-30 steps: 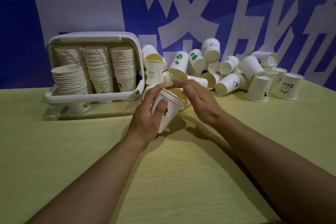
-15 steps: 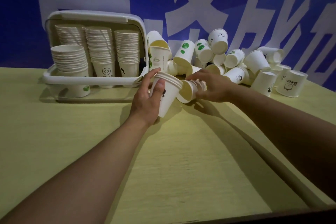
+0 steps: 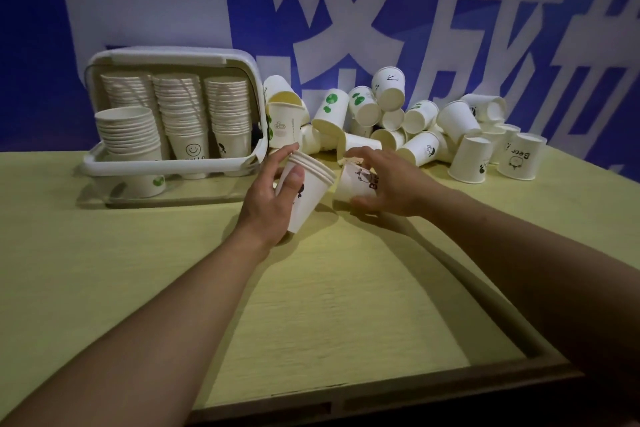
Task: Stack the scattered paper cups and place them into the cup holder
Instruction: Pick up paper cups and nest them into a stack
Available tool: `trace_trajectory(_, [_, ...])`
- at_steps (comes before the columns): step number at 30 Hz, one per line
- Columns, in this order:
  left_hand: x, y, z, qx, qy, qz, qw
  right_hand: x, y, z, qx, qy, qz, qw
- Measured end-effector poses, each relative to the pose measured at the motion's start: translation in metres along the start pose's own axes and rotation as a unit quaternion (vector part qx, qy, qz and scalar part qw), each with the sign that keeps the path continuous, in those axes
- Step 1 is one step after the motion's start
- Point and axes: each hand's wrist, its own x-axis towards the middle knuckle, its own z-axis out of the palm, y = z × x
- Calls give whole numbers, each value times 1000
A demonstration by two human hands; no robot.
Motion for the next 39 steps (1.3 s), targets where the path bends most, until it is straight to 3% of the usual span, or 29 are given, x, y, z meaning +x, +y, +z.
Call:
trace_trajectory(3, [-12, 8, 7, 6, -22, 11, 1000, -15, 11, -10, 102, 89, 18, 991])
trace_trajectory(7, [-17, 16, 28, 45, -94, 32, 994, -31, 26, -31, 309, 218, 70, 923])
trace_trajectory(10, [-8, 27, 57, 32, -135, 52, 989, -35, 32, -43, 391, 253, 82, 881])
trace_trajectory(14, [10, 53, 118, 26, -142, 89, 986, -41, 38, -54, 426, 262, 78, 862])
trace_trajectory(18, [26, 73, 185, -45, -64, 91, 993, -50, 60, -67, 415, 297, 104, 853])
trace_trajectory(23, [43, 76, 248, -142, 2, 47, 989, -67, 114, -75, 289, 310, 164, 891])
trace_trajectory(27, [52, 49, 273, -118, -40, 58, 990, -75, 175, -79, 185, 301, 217, 910])
trace_trajectory(31, [61, 37, 275, -132, -76, 59, 987, -66, 227, -75, 80, 297, 296, 904])
trace_trajectory(39, [65, 31, 278, -163, -105, 56, 979, -44, 269, -73, 26, 221, 347, 911])
